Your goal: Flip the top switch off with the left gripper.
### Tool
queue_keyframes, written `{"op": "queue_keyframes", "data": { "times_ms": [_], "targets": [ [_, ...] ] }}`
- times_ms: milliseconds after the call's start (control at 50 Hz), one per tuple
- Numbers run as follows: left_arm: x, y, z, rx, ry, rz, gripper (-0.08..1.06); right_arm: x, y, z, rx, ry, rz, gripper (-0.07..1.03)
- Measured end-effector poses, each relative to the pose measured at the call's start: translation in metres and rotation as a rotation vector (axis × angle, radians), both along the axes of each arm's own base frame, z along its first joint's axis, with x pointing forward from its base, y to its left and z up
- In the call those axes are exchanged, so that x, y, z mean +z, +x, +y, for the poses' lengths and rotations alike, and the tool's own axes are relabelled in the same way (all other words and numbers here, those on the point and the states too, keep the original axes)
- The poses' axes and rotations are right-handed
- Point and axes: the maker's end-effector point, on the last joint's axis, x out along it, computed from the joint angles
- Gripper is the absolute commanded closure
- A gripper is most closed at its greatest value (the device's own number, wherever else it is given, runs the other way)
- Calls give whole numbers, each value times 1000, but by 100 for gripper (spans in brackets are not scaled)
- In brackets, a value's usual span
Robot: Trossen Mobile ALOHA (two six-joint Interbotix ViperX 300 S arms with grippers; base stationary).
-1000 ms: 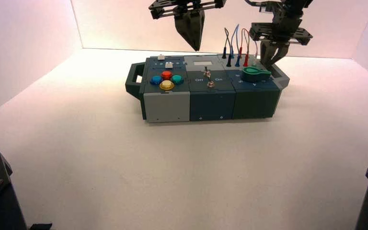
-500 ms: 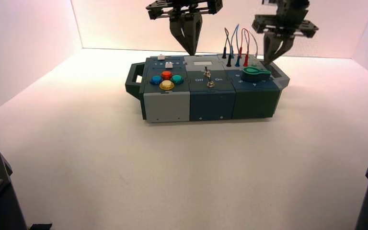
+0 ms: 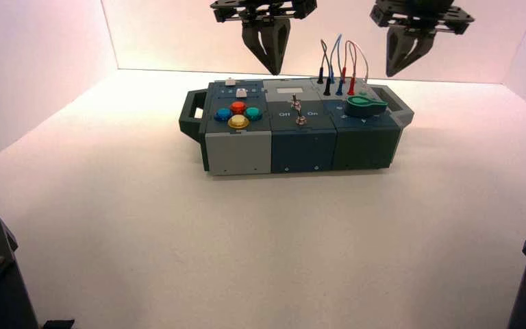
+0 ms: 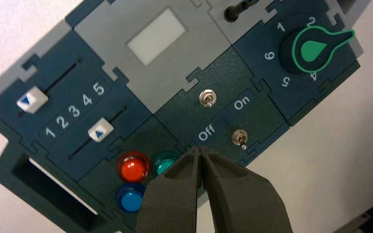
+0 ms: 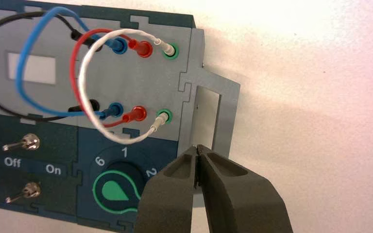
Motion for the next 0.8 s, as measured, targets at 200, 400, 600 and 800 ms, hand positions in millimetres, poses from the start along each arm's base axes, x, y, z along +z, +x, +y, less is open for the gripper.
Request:
{"op": "queue_keyframes", "data": {
  "times_ms": [200, 400, 600, 800],
  "targets": [
    [1, 2, 0, -46, -5, -28, 101, 18, -6, 2, 12, 3, -22, 99],
    [0, 3, -1, -50, -6, -34, 101, 36, -7, 3, 14, 7, -65, 99],
    [-8, 1, 1, -54, 2, -27, 101, 41, -8, 2, 15, 7, -80, 99],
    [-10, 1, 2, -67, 3, -34, 101, 37, -12, 2, 15, 6, -74, 99]
  ]
}}
